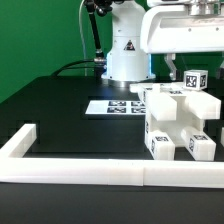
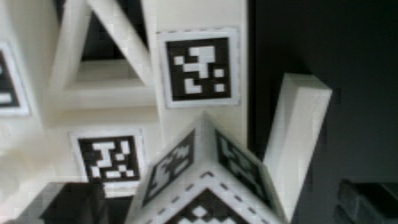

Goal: Assemble chair

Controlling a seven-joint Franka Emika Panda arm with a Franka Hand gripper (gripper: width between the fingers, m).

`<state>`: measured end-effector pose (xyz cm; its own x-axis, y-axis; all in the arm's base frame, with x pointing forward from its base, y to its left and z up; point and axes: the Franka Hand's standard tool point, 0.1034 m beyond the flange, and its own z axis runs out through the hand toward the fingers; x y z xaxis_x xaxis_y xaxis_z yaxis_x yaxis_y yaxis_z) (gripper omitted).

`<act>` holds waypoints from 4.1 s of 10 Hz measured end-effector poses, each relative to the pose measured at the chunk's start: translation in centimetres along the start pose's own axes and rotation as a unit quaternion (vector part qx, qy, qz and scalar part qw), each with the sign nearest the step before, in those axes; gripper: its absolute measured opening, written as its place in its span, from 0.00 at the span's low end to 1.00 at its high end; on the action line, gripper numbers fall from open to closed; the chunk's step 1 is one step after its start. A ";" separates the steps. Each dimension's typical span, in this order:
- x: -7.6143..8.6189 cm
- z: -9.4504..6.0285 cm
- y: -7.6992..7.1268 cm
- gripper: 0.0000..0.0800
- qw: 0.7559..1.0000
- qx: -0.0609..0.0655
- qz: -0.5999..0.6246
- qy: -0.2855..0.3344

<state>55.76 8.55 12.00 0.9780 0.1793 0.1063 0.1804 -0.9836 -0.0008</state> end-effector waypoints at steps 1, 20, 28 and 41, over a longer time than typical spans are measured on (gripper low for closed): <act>0.0 0.0 0.0 0.81 1.000 0.000 -0.025 0.000; 0.0 0.0 1.0 0.36 0.986 -0.003 0.166 0.002; 0.2 0.0 0.7 0.64 0.948 0.004 0.319 0.002; 0.7 -0.4 1.0 0.81 0.986 -0.011 -0.165 0.004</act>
Offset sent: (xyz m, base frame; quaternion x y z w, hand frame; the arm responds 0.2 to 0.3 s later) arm -0.0005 0.0002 0.0005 0.0017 -0.0027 -0.1934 0.9811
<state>56.58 7.69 12.45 0.8652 0.4905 0.1043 0.4871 -0.8714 0.0574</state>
